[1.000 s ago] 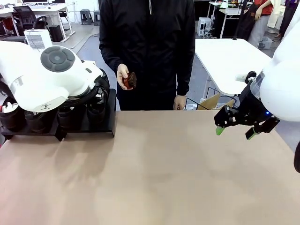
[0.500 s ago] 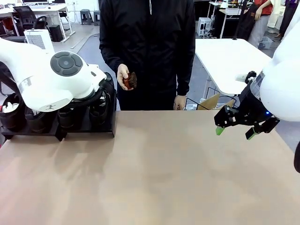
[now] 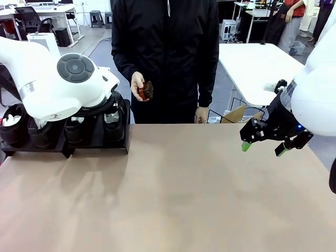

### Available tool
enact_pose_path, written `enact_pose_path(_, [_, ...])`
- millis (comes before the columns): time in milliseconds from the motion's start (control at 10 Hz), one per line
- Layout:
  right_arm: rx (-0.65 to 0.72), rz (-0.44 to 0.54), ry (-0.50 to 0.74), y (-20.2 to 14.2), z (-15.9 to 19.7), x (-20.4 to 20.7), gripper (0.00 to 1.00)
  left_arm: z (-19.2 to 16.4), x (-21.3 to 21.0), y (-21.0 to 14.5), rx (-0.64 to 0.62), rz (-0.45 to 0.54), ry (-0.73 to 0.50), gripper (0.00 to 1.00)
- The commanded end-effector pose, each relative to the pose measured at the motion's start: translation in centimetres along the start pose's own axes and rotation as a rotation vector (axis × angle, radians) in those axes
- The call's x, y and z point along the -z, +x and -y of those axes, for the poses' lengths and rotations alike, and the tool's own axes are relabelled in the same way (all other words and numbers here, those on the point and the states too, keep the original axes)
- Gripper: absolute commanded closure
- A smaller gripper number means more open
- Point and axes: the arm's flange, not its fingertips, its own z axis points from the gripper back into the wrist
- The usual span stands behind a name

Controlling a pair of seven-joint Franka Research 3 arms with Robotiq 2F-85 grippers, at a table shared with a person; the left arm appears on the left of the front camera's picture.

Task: Organize the shoes by placing them on the stand.
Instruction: Place the Shoe from the middle of the table onto the Shoes Stand.

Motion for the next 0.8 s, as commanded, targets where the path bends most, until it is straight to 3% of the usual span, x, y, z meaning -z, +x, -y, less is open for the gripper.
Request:
enact_pose_path(0, [0.003, 0.000, 0.010, 0.3, -0.2, 0.0, 0.00, 0.1, -1.6, -0.1, 0.006, 0.079, 0.040, 0.34])
enact_pose_path(100, [0.003, 0.000, 0.010, 0.3, -0.2, 0.0, 0.00, 0.0, -3.4, 0.1, 0.010, 0.087, 0.036, 0.34])
enact_pose_path(300, [0.003, 0.000, 0.010, 0.3, -0.2, 0.0, 0.00, -0.3, -7.2, -0.1, -0.026, -0.011, -0.008, 0.34])
enact_pose_path(600, [0.003, 0.000, 0.010, 0.3, -0.2, 0.0, 0.00, -1.6, -12.6, -1.3, -0.066, -0.003, -0.033, 0.34])
enact_pose_path(700, [0.003, 0.000, 0.010, 0.3, -0.2, 0.0, 0.00, 1.0, -7.8, -0.7, -0.053, 0.013, -0.027, 0.34])
